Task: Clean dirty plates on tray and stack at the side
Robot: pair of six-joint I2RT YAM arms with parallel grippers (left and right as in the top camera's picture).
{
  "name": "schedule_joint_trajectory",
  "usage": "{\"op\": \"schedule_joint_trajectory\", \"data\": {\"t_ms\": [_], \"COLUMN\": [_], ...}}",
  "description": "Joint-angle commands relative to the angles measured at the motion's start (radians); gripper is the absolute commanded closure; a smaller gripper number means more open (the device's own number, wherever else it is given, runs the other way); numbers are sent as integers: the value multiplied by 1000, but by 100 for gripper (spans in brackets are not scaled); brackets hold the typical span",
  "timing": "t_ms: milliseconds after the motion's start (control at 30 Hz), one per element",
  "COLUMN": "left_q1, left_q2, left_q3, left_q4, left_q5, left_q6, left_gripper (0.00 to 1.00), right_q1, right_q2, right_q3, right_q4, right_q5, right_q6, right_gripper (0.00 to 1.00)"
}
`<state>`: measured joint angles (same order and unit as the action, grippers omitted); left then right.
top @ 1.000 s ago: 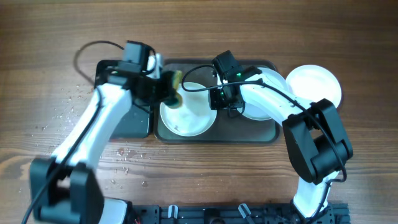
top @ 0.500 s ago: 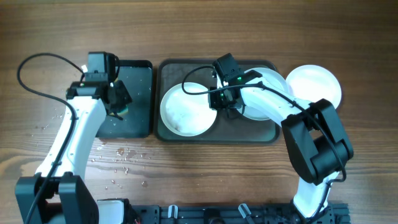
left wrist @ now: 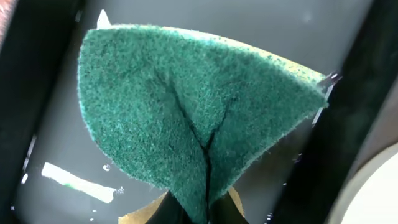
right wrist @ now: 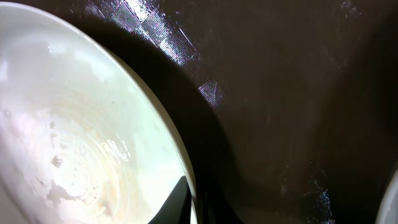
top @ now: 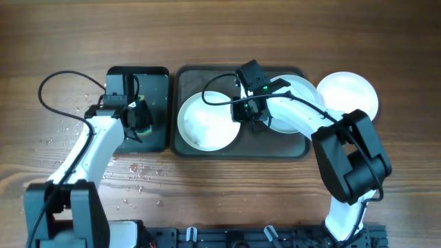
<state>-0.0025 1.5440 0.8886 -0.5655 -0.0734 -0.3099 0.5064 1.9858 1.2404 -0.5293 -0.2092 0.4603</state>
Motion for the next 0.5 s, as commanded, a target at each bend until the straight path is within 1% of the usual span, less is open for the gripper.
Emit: {"op": "schedule_joint_trajectory", "data": {"t_ms": [0,33,67,167,200,267,400,467], "left_q1": [4,4,4,6,5,5,5,5], "left_q2": [67,86,95,96,96,96,117,132], "left_q3": [-9,-9,-9,-8,-8,-8,-8,-8], "left_q4": [23,36,48,76,84,82,76,72], "left_q5": [43,43,43,39,39,39,32,32], "left_q6": [18,18,18,18,14,11,11,11], "left_gripper": [59,32,18,17,19,26,29,34], "right_q1": [8,8,8,8,8,8,8,8], "right_q2": [20,20,20,20,20,20,20,20], "right_q3": [-24,-24,-24,-24,-24,-24,-24,-24], "right_q4": [-2,-2,-2,-2,-2,-2,-2,-2], "right_q5": [2,2,2,2,5,5,5,5], "right_q6": [11,11,11,11,11,11,11,11], "right_gripper": [91,91,91,90,90,89,89,89]}}
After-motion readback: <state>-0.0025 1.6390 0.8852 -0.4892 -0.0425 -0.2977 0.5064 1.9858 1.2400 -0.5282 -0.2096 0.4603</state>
